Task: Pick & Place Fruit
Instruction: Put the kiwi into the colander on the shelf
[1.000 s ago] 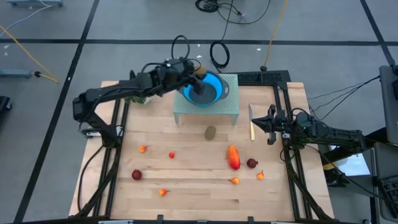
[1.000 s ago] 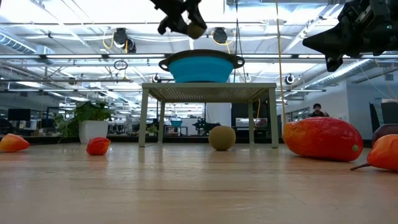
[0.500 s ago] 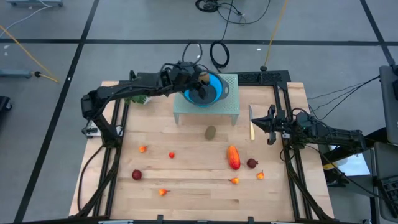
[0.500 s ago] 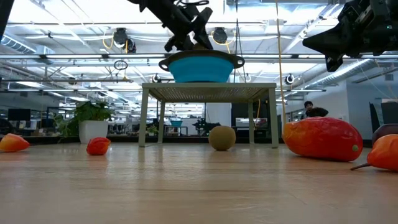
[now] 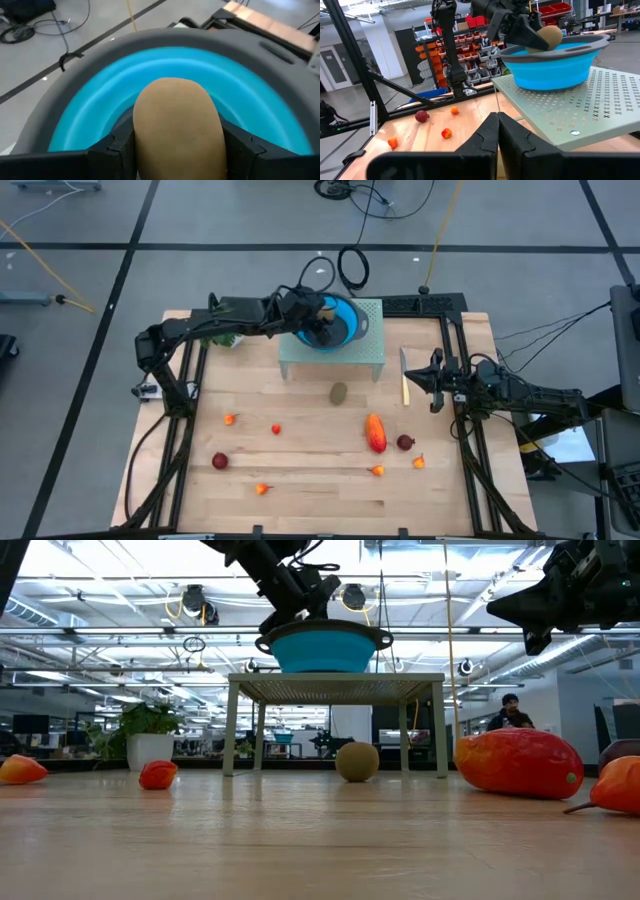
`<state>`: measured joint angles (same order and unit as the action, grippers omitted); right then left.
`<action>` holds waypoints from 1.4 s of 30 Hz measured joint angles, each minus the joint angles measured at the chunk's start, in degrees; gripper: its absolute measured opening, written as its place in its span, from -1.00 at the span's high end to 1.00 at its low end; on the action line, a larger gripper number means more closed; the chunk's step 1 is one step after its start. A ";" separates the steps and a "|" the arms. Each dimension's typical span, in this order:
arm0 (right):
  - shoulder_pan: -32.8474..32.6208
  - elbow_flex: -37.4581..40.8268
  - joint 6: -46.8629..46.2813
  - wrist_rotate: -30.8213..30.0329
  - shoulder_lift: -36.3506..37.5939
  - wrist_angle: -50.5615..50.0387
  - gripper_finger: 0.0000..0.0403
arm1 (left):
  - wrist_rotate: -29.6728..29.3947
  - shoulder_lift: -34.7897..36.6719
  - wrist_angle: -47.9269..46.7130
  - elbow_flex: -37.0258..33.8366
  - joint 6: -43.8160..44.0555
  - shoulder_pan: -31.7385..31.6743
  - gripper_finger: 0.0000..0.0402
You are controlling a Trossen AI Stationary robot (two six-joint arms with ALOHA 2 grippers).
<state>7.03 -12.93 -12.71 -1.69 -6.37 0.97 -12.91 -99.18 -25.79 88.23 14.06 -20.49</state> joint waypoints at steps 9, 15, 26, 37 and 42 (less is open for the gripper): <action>0.00 0.00 0.11 0.00 0.00 0.00 1.00 | -0.52 0.02 -1.40 -0.02 -0.09 -0.11 0.03; 0.00 0.00 0.11 0.00 0.00 0.00 1.00 | -0.54 0.02 -1.94 -0.02 -0.09 -0.11 -0.02; 0.00 0.00 0.04 0.00 0.00 0.02 1.00 | -0.05 0.02 -2.99 -0.02 -0.17 -0.02 -0.04; 0.00 0.00 -0.04 0.00 0.00 0.02 1.00 | 0.02 0.02 -3.15 -0.02 -0.24 -0.04 -0.04; 0.00 0.00 -0.04 0.00 0.00 0.02 1.00 | 0.00 0.02 -3.27 -0.02 -0.35 -0.04 -0.04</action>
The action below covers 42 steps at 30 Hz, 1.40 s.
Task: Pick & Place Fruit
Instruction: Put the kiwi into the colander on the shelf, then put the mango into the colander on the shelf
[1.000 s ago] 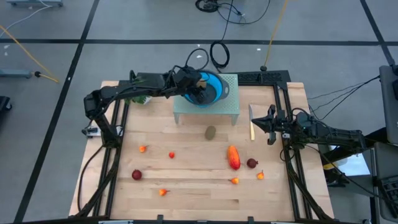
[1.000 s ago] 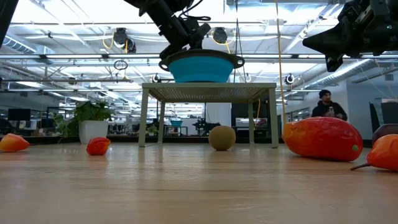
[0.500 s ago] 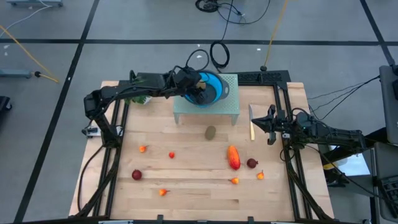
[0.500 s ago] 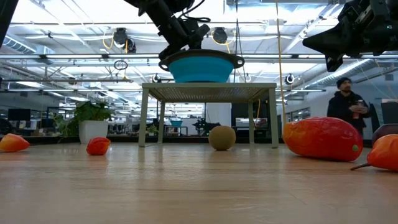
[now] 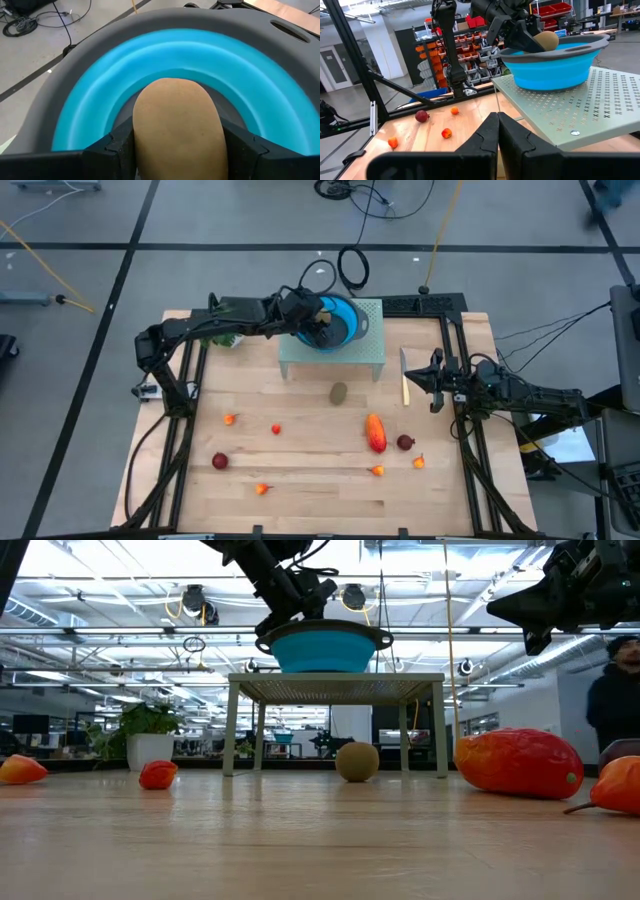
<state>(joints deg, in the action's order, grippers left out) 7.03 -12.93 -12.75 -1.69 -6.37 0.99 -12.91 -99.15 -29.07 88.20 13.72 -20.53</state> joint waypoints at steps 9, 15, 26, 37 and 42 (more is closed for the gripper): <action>-0.02 0.00 0.00 0.00 0.00 -0.02 1.00 | -0.69 0.00 -2.46 0.00 -0.10 0.00 -0.04; -0.01 0.00 0.13 0.00 -0.01 0.00 1.00 | -2.60 0.00 -2.44 0.00 -1.32 -0.02 -0.04; -0.01 0.00 0.17 0.00 0.00 0.00 1.00 | -2.60 0.02 -2.42 0.00 -1.61 0.00 -0.14; -0.01 0.00 0.17 0.00 0.00 0.00 1.00 | -2.60 0.07 -2.41 0.00 -1.60 0.00 -0.41; -0.01 0.00 0.17 0.00 0.00 0.00 1.00 | -2.60 0.07 -2.40 0.00 -1.60 0.00 -0.50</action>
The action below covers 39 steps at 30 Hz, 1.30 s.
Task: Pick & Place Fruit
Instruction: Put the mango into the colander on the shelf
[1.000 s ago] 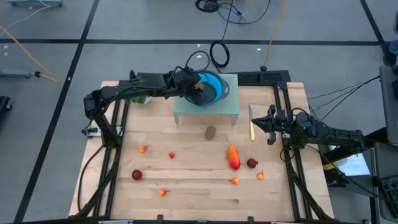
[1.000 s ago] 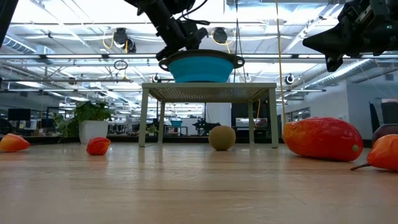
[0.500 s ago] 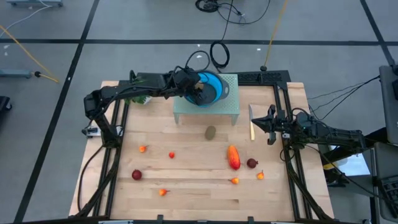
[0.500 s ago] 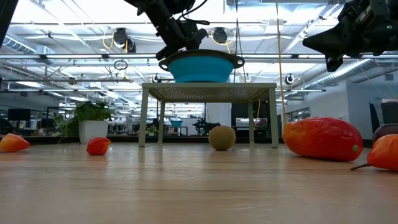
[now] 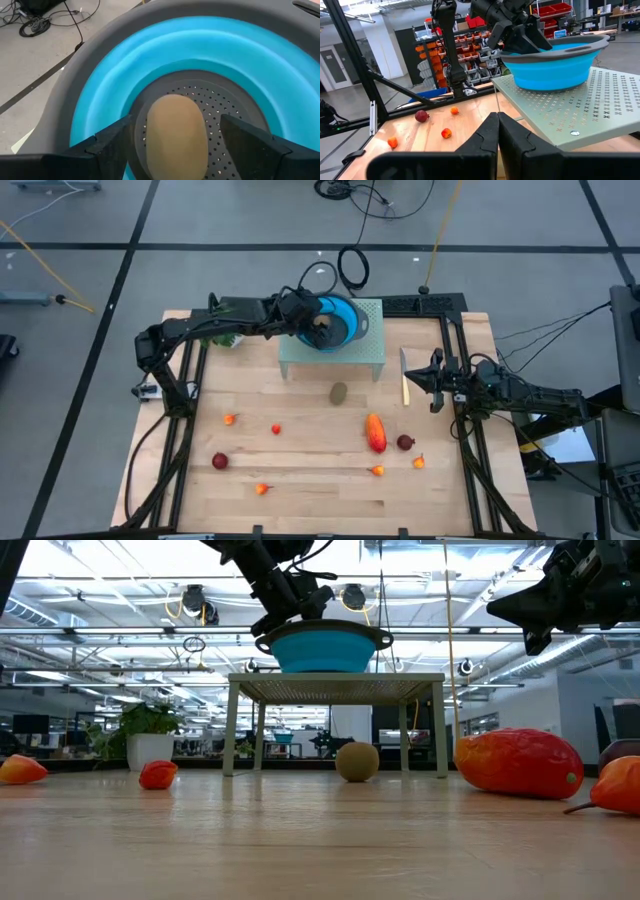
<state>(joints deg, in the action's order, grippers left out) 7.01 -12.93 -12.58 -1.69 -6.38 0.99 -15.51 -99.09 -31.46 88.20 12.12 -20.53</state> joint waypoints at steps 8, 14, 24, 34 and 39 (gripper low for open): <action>0.01 0.00 0.00 0.00 0.00 0.00 1.00 | 0.04 0.00 3.43 -0.02 0.02 0.00 -0.51; 0.00 0.00 0.00 0.17 0.00 0.02 1.00 | 0.50 1.25 6.36 0.17 -0.30 0.04 -0.51; 0.01 0.02 -0.04 0.20 0.00 0.03 1.00 | 0.48 6.10 6.88 0.52 -1.36 0.86 -0.41; -0.01 0.02 -0.17 0.20 0.00 0.07 1.00 | -0.67 12.38 6.91 0.55 -2.32 3.14 0.01; -0.01 0.02 -0.20 0.22 0.00 0.61 1.00 | -1.55 14.06 6.36 0.57 -4.32 4.51 0.40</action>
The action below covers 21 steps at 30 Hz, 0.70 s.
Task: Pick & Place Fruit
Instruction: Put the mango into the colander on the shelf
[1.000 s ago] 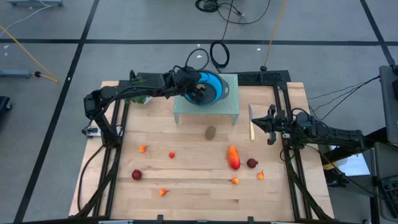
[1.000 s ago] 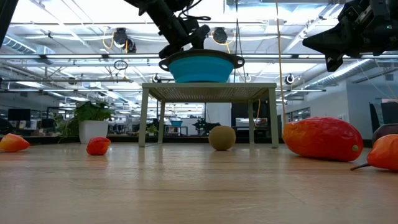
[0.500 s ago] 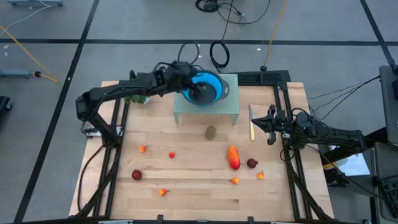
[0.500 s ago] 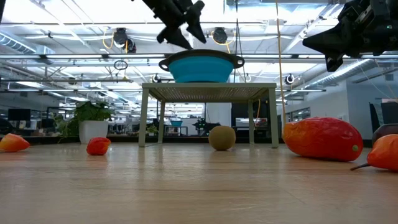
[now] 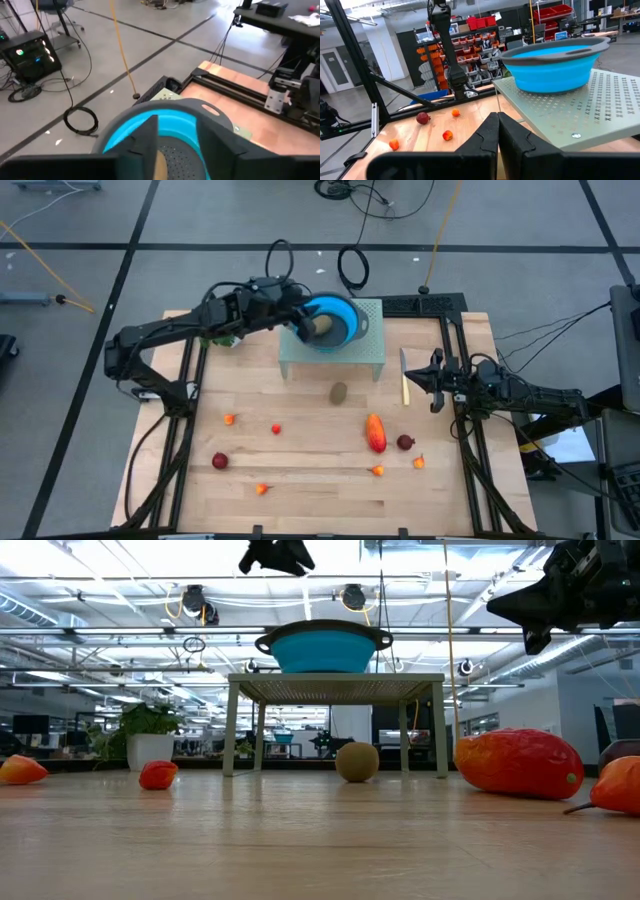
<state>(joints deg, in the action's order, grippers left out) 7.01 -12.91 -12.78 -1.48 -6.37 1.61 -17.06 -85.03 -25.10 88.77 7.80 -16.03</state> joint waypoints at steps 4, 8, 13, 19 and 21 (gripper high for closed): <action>0.01 0.00 0.00 0.00 -0.01 -0.09 1.00 | 1.26 0.67 -2.72 0.01 -0.04 0.08 0.73; 0.01 0.00 0.00 0.14 0.00 -0.09 1.00 | 7.19 0.54 -4.71 0.02 1.33 -0.81 0.97; 0.00 0.00 -0.01 0.20 -0.01 0.37 1.00 | 14.45 0.60 -5.30 -0.36 0.84 -2.28 0.97; 0.00 0.00 -0.28 3.21 -0.11 0.57 1.00 | 17.16 0.56 -7.08 -0.40 -1.58 -2.65 0.99; 0.00 -0.08 -0.97 3.84 -0.58 0.54 1.00 | 18.41 0.56 -7.15 -0.42 -2.25 -2.65 0.99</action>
<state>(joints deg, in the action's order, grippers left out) 7.01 -12.99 -13.74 2.37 -6.95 2.15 1.35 -84.47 -32.26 88.36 5.55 -18.68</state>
